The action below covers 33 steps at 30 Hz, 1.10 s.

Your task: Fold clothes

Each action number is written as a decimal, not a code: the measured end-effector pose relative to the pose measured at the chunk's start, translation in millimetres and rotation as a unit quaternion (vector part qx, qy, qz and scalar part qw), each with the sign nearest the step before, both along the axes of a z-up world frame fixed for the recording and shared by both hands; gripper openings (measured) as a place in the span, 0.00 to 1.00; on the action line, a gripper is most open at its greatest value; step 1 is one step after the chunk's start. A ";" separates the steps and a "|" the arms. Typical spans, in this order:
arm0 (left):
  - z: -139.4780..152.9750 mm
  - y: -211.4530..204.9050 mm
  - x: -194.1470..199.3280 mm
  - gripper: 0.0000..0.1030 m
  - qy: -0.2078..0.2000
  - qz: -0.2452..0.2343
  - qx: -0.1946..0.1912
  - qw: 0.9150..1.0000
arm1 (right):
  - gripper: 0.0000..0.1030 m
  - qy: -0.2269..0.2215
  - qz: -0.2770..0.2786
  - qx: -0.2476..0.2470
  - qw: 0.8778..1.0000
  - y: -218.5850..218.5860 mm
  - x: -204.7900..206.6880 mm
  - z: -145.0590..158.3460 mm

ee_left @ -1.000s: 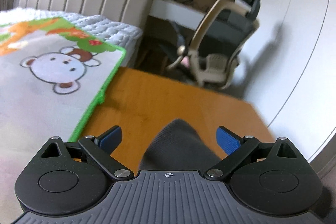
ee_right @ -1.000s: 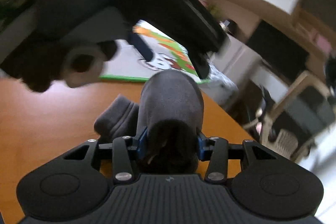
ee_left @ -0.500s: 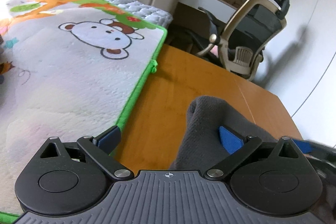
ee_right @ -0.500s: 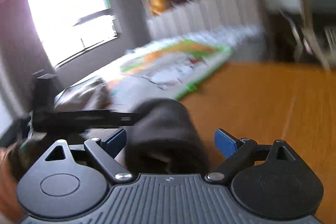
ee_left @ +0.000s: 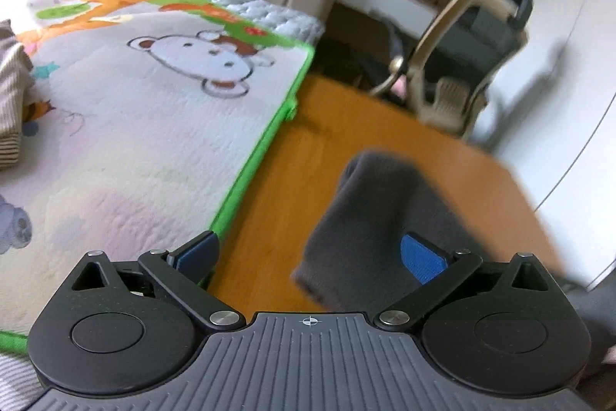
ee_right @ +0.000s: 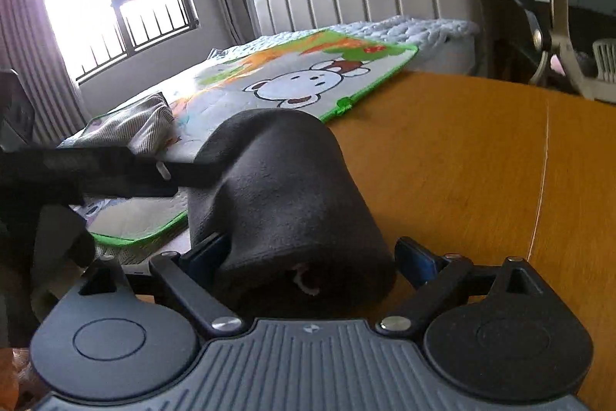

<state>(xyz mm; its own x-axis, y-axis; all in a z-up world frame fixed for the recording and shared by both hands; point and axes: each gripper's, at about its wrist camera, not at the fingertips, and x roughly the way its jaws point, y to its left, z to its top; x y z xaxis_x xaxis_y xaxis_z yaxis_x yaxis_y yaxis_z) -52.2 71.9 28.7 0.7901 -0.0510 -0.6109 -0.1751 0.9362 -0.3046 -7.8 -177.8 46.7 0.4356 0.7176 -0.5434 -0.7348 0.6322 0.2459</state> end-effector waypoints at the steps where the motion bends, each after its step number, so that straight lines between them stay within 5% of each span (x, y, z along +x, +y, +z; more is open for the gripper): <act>1: -2.4 0.7 -0.1 1.00 0.000 0.000 0.000 1.000 | 0.90 -0.005 0.006 0.003 1.000 -0.7 -1.1 4.7; 6: -3.9 2.4 -1.7 1.00 -0.001 -0.004 0.001 1.000 | 0.90 -0.014 0.031 0.042 0.999 -11.5 2.2 24.8; 14: 7.2 9.1 -17.9 1.00 0.027 -0.019 -0.093 0.995 | 0.91 0.044 0.034 0.047 0.997 -10.0 27.4 -0.4; 24: -6.8 -23.3 36.1 1.00 0.045 -0.072 -0.085 0.993 | 0.85 -0.122 -0.031 -0.019 0.992 -19.1 -8.0 8.6; 29: -15.8 -40.6 75.8 1.00 0.043 -0.108 -0.093 0.989 | 0.85 -0.137 -0.067 -0.038 0.988 -38.5 -2.7 7.2; 33: -3.1 -52.2 72.6 0.99 0.037 -0.108 -0.057 0.992 | 0.85 -0.140 -0.066 -0.037 0.987 -49.7 -0.9 7.6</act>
<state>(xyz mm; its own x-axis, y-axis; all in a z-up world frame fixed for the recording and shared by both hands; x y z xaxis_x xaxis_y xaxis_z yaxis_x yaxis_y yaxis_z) 20.4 19.7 25.6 0.7065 -0.2866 -0.6471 0.0007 0.9146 -0.4043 -8.7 -227.5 54.3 0.6630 0.6073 -0.4377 -0.6774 0.7356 -0.0057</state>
